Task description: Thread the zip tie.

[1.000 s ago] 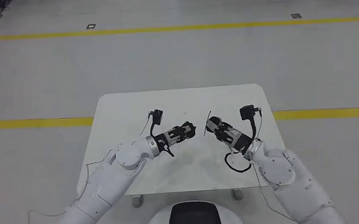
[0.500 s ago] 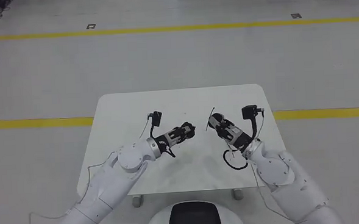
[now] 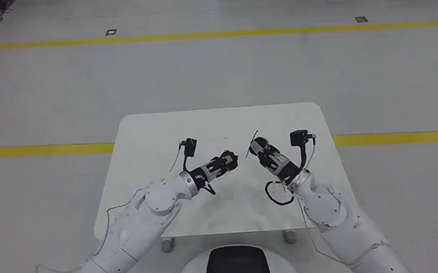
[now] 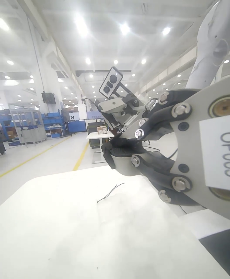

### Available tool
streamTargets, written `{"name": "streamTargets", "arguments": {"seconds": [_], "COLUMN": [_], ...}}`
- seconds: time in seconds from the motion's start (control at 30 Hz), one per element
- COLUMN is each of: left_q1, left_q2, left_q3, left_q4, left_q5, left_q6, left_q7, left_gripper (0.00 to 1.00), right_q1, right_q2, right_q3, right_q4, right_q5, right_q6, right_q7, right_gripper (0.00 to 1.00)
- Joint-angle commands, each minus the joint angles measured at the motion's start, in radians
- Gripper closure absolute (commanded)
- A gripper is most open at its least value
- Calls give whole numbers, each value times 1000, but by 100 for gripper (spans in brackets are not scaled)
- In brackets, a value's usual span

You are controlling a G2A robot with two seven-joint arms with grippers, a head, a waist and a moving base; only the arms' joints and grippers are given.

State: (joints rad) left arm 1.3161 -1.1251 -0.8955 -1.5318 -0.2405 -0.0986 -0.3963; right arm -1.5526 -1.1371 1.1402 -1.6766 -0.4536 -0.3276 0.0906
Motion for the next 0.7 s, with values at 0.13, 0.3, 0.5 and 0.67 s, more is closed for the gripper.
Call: {"name": "streamTargets", "arguments": {"seconds": [0.13,0.3,0.5,0.67], "left_q1": [2,8,17,22], "left_q2": [-1,-4,-4,-5], "left_q3": [2,5,-3,-7], "left_q4": [-1,-9,-20,-24], "left_q5": [1,6,12,12], "left_q6": [1,8,20,25], "left_q7": [6,34,62,75], "left_gripper": [100,100,100,100], "right_q1": [0,0,8,22], "right_q2": [0,-8,-20,-28], "right_q3": [1,-11,-43,-66], "right_q4": [0,10,32,59], "right_q5": [0,-47,-70,-67], "right_q6": [2,12,1,-12], "right_q7": [-3,-77,-124,-135], "right_gripper": [100,100,100,100]}}
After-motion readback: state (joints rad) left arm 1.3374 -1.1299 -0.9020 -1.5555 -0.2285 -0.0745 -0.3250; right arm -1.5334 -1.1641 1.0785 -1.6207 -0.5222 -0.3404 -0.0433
